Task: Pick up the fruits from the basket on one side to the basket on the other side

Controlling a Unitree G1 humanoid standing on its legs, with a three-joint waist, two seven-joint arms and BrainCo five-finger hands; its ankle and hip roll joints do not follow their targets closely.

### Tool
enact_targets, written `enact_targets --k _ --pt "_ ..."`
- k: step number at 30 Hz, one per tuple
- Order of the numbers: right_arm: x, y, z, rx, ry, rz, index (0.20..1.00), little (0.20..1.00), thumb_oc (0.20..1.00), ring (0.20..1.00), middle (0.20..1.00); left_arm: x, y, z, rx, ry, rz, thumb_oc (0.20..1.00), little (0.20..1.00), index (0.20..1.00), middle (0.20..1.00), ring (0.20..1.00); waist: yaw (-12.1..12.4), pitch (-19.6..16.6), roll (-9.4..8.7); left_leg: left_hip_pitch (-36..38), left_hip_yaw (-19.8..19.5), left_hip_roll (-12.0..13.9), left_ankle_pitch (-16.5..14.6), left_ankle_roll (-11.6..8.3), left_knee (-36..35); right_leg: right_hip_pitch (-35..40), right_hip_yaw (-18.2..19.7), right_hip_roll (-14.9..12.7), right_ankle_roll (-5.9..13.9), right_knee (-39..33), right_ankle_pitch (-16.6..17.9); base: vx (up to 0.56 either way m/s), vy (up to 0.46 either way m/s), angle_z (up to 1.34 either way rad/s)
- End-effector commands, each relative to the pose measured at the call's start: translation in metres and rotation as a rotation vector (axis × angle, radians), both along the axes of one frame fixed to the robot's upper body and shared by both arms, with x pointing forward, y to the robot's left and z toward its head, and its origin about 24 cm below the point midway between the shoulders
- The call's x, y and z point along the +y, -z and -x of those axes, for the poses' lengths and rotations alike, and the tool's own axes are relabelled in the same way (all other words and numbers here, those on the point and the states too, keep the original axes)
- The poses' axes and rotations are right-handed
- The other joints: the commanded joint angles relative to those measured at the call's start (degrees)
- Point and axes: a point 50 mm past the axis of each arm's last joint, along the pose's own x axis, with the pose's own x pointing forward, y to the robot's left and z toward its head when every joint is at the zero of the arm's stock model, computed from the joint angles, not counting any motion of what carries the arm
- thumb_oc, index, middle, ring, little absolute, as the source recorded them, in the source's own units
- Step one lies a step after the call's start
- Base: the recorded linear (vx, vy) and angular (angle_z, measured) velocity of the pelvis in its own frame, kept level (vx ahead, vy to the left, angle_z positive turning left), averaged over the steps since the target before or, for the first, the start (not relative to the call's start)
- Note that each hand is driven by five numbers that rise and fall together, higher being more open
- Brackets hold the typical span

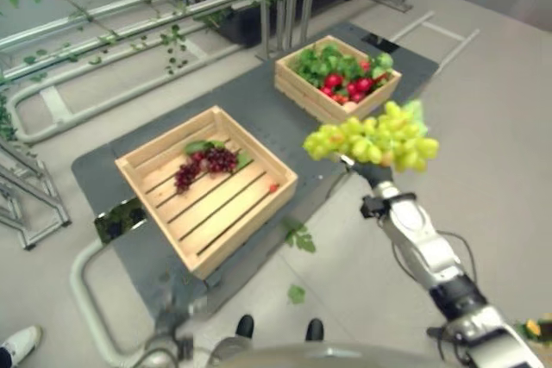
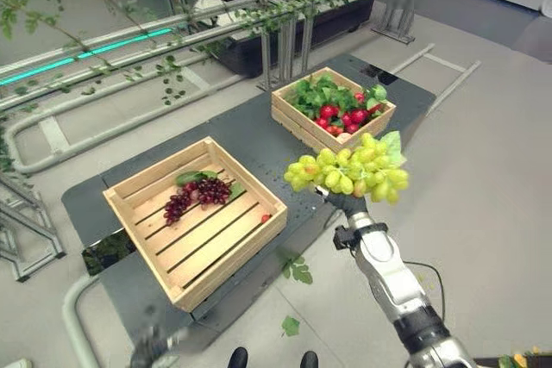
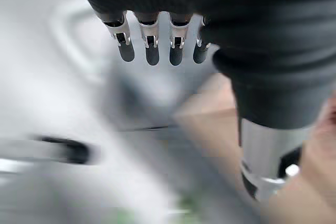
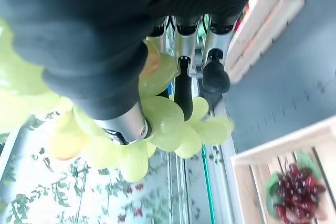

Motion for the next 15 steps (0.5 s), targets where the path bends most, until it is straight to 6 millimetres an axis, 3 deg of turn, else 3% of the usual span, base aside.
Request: enact_targets --k 1,2,4,6,9,11,12,15 --pt "-0.009 -0.045 0.007 -0.246 0.003 -0.029 0.2 0.2 0.2 0.2 0.2 0.007 0.0 0.0 0.058 0.039 -0.044 1.0 1.0 1.0 1.0 1.0 0.4 -3.2 -1.27 0.8 2.1 -3.2 -4.2 3.53 0.6 2.6 2.2 -1.5 5.39 1.3 -3.7 0.0 0.058 -0.18" --pt "-0.009 -0.045 0.007 -0.246 0.004 -0.028 0.2 0.2 0.2 0.2 0.2 0.007 0.0 0.001 0.058 0.04 -0.044 1.0 1.0 1.0 1.0 1.0 0.5 -3.2 -1.26 0.8 2.2 -3.2 -4.2 3.54 0.6 2.6 2.2 -1.5 5.4 1.3 -3.7 0.0 0.063 -0.1" --pt "-0.021 -0.042 0.021 -0.244 0.044 -0.01 0.2 0.2 0.2 0.2 0.2 0.011 0.003 0.037 0.202 -0.014 -0.04 1.0 1.0 1.0 1.0 1.0 -0.4 -3.5 -1.46 0.9 3.2 -3.4 -4.4 3.81 0.3 2.0 3.0 -1.7 5.76 1.6 -3.4 -0.01 0.121 -0.18" --pt "-0.029 -0.042 0.027 -0.246 0.077 0.0 0.2 0.2 0.2 0.2 0.2 0.014 0.002 0.039 0.183 -0.084 -0.038 1.0 1.0 1.0 1.0 1.0 -0.9 -3.5 -1.69 0.6 3.7 -3.6 -4.3 4.04 0.2 1.4 3.4 -2.0 6.07 2.0 -3.0 -0.04 0.115 -0.28" --pt "-0.038 -0.041 0.033 -0.254 0.121 0.0 0.2 0.2 0.2 0.2 0.2 0.015 0.001 0.026 0.141 -0.025 -0.06 1.0 1.0 1.0 1.0 1.0 -1.6 -3.0 -2.09 0.0 4.5 -4.0 -4.2 4.5 0.0 -0.3 4.3 -2.4 6.83 2.9 -2.3 -0.06 0.1 -0.26" --pt "-0.046 -0.038 0.041 -0.249 0.161 0.0 0.2 0.2 0.2 0.2 0.2 0.014 -0.001 0.002 0.086 0.08 -0.082 1.0 1.0 1.0 1.0 1.0 -3.1 -2.5 -2.35 -0.2 5.3 -4.3 -4.3 4.86 0.0 -1.2 5.1 -2.8 7.39 3.7 -1.9 -0.05 0.114 -0.19" --pt "-0.046 -0.038 0.041 -0.249 0.162 0.0 0.2 0.2 0.2 0.2 0.2 0.014 -0.001 0.002 0.086 0.081 -0.082 1.0 1.0 1.0 1.0 1.0 -3.0 -2.5 -2.35 -0.2 5.3 -4.3 -4.3 4.87 0.0 -1.2 5.1 -2.8 7.4 3.7 -1.9 -0.03 0.059 -0.1" --pt "-0.052 -0.035 0.048 -0.244 0.195 -0.01 0.2 0.2 0.2 0.2 0.2 0.012 -0.012 -0.047 -0.032 0.309 -0.145 1.0 1.0 1.0 1.0 1.0 -5.4 -1.7 -2.4 -0.9 6.6 -4.5 -4.2 5.13 0.0 -3.1 7.1 -3.0 8.23 3.9 -0.5 -0.08 0.083 -0.23"
